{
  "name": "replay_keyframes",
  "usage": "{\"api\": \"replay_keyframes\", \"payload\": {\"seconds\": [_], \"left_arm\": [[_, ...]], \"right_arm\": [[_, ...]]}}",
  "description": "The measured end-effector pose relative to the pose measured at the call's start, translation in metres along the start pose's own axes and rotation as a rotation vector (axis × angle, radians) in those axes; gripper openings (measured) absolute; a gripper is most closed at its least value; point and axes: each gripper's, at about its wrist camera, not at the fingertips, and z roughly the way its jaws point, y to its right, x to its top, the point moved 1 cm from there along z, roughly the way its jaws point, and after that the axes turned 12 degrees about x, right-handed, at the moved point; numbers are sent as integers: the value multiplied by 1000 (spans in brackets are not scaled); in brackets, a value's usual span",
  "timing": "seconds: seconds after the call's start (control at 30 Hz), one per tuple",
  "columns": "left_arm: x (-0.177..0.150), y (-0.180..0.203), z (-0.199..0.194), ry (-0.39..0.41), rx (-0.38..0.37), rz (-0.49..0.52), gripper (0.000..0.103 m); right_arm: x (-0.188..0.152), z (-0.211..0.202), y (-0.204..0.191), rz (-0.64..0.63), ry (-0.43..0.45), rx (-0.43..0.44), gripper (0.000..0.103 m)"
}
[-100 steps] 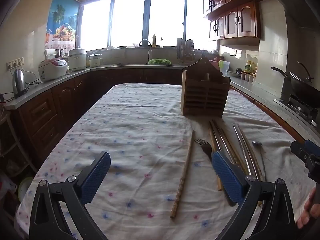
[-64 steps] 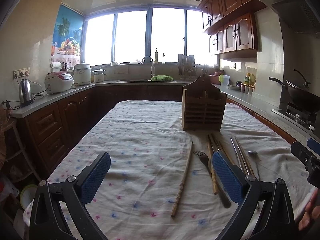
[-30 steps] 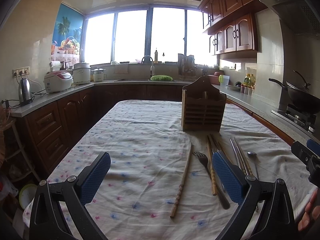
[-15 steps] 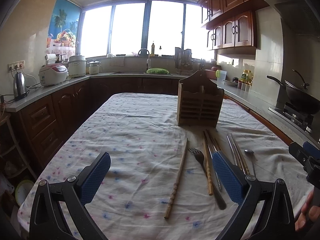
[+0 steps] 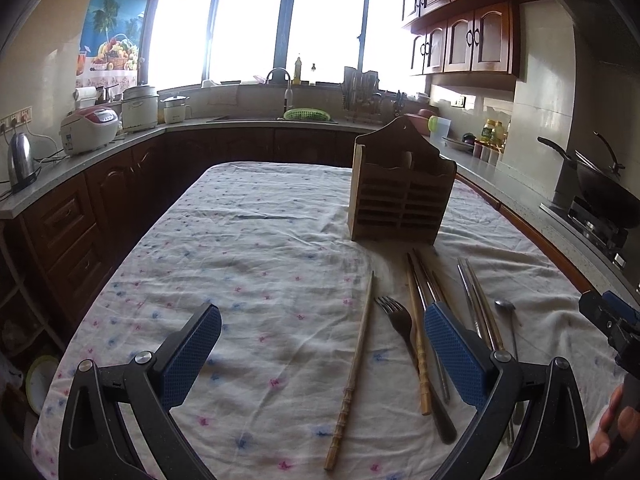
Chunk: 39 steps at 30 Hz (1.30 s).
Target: Organize utensils
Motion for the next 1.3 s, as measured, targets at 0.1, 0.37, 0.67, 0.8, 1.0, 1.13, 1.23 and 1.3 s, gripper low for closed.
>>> {"api": "replay_keyframes", "payload": {"seconds": [0.1, 0.37, 0.67, 0.8, 1.0, 1.13, 1.23, 1.3], "left_arm": [[13, 3, 16, -36, -7, 16, 99], [42, 17, 72, -187, -56, 78, 83], [65, 50, 139, -328, -118, 180, 61], [69, 59, 160, -362, -129, 203, 57], [66, 72, 184, -395, -134, 240, 51], [61, 78, 201, -439, -138, 259, 37], [57, 87, 203, -419, -115, 310, 35], [54, 94, 201, -394, -110, 349, 25]], "right_arm": [[7, 15, 8, 33, -38, 12, 102], [29, 66, 27, 119, -155, 41, 83], [38, 134, 46, 193, -296, 34, 39], [35, 162, 53, 222, -355, 31, 31], [32, 192, 58, 225, -413, 12, 24], [28, 208, 63, 221, -455, -10, 17], [28, 214, 59, 177, -466, -22, 17], [29, 217, 55, 148, -472, -28, 15]]}}
